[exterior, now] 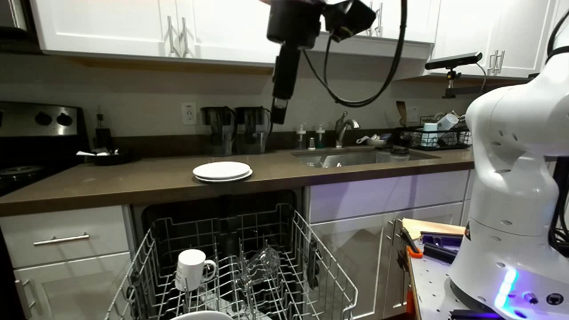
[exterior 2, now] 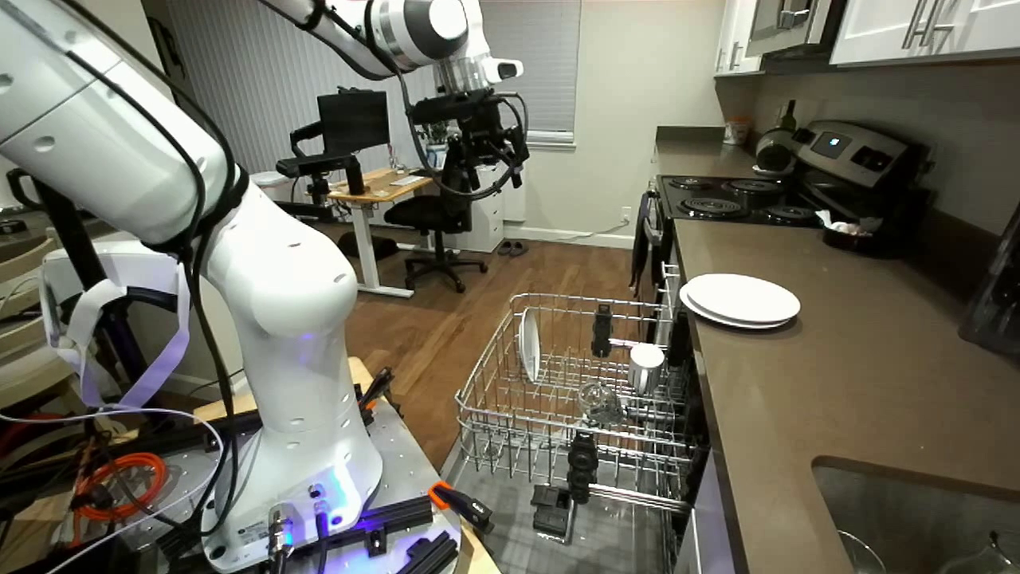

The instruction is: Move the white mug to the right side of the dishwasher

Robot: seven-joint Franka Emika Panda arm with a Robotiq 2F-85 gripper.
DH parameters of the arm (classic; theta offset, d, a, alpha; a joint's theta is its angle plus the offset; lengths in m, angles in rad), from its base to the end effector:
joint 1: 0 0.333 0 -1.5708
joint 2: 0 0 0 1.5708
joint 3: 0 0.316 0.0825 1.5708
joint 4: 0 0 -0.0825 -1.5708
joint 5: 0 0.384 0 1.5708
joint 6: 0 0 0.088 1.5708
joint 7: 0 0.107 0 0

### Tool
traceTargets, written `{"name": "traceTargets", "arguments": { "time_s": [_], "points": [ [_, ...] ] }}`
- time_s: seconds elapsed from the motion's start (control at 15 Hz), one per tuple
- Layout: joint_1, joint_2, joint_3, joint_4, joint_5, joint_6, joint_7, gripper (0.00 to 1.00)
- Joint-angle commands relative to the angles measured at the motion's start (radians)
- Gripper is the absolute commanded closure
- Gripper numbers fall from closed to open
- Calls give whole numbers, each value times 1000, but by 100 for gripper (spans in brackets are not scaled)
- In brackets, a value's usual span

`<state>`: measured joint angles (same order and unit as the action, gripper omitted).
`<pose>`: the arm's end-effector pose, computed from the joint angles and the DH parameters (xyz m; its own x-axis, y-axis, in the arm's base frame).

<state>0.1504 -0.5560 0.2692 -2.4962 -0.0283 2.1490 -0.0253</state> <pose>0.3655 0.1688 0.4889 0.8858 0.4266 0.1828 0.3987 -0.9010 0.1709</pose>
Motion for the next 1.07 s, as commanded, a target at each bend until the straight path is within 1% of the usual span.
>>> {"name": "traceTargets", "arguments": {
  "time_s": [0.0,0.07,0.13,0.4,0.47,0.53,0.73,0.8,0.93,1.0],
  "points": [
    [-48,258,30,170,-95,20,-33,0],
    [-54,321,29,216,-114,6,-31,0],
    [-27,375,-5,262,-134,-16,-22,0],
    [-17,547,-60,425,-93,-72,-75,0],
    [-11,552,-66,444,-67,-91,-94,0],
    [-9,506,-67,368,-98,-35,-47,0],
    [-8,555,-74,428,-93,-63,-61,0],
    [-6,574,-74,430,-86,-49,-24,0],
    [-5,610,-80,451,-128,-23,-17,0],
    [-7,640,-86,475,-164,-15,17,0]
  ]
}}
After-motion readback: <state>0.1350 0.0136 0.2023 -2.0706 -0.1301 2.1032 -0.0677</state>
